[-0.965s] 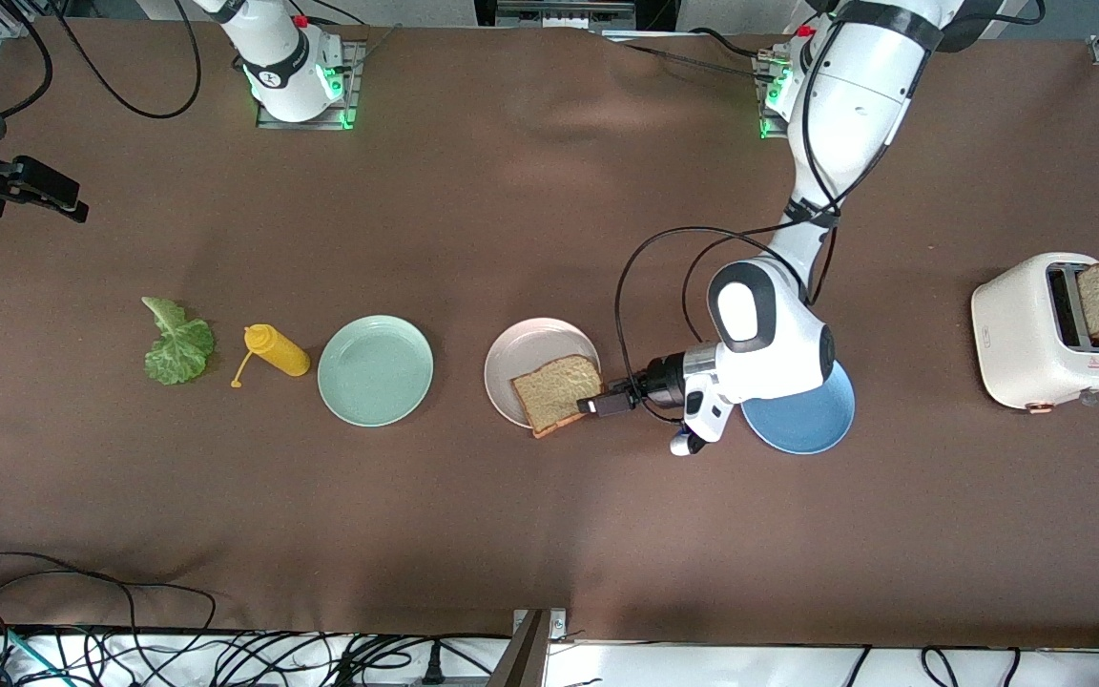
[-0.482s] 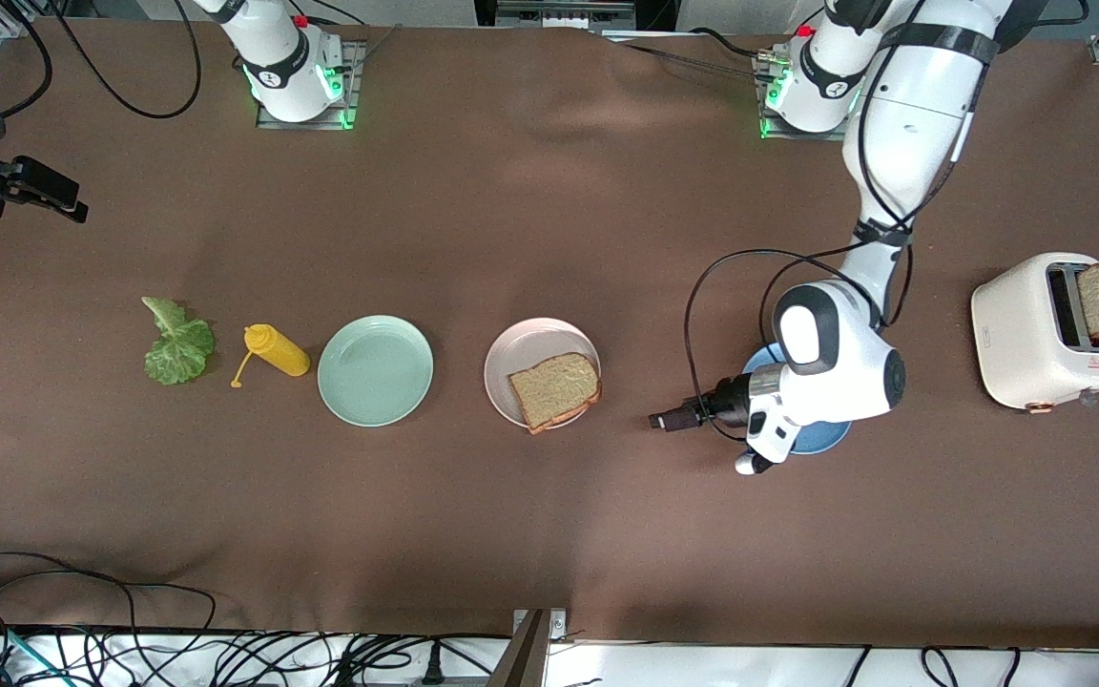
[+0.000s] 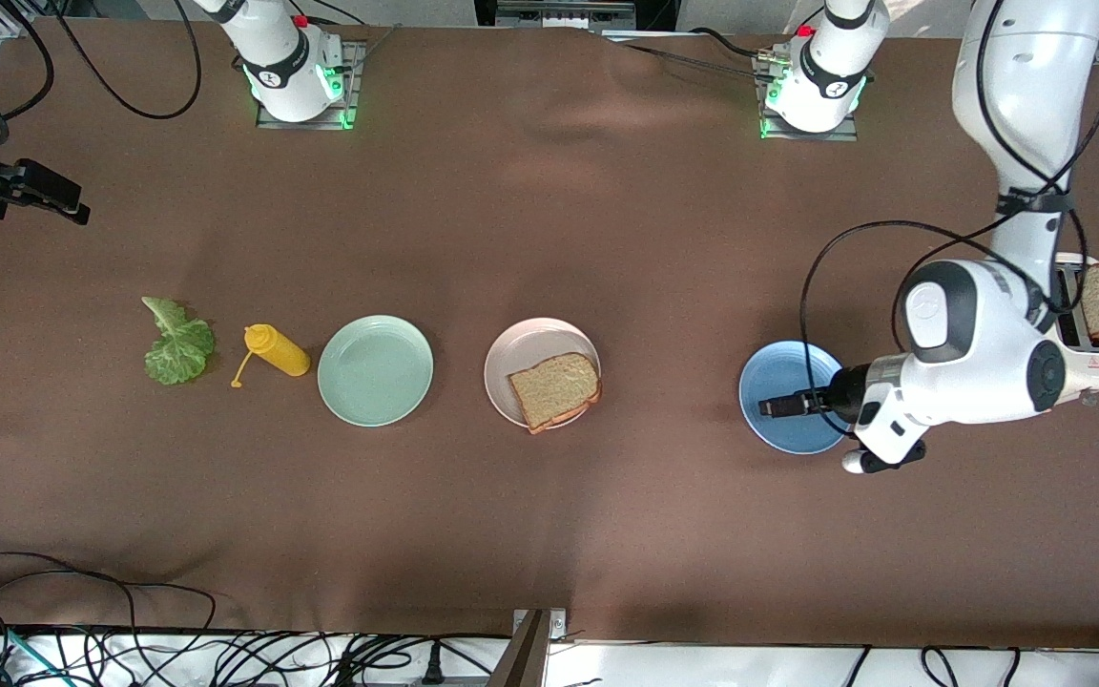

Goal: Make sandwich on beige plate with both arms
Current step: 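Retract the left gripper while the right gripper grasps the lettuce leaf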

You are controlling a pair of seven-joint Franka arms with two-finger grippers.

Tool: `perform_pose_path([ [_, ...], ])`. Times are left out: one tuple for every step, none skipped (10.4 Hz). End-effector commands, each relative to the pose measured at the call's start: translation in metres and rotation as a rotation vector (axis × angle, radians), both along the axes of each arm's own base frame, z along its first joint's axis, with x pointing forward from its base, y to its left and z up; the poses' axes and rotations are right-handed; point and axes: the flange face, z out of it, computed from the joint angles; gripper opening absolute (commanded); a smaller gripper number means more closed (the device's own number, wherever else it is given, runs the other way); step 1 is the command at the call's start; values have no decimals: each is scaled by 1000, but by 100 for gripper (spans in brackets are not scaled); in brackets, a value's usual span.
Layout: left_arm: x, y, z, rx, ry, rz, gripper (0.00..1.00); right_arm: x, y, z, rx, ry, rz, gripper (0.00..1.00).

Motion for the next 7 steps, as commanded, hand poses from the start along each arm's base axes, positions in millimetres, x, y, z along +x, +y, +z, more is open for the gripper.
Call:
perform_pose_path([
  [-24, 17, 50, 145, 3, -82, 100, 19, -21, -37, -9, 39, -25, 100],
  [-32, 23, 71, 207, 13, -105, 100, 33, -28, -63, -11, 53, -26, 100],
  [-40, 28, 95, 258, 11, -133, 100, 46, -37, -93, -15, 74, -21, 100],
  [-49, 43, 119, 277, 17, -124, 100, 59, -48, -124, -25, 94, -11, 100],
  [-57, 56, 141, 277, 13, -108, 100, 70, -57, -152, -42, 95, 18, 100],
  [-63, 65, 156, 284, 8, -107, 100, 77, -61, -173, -37, 106, 61, 100],
  [-70, 72, 168, 289, 15, -105, 100, 85, -67, -208, -21, 126, 168, 100],
])
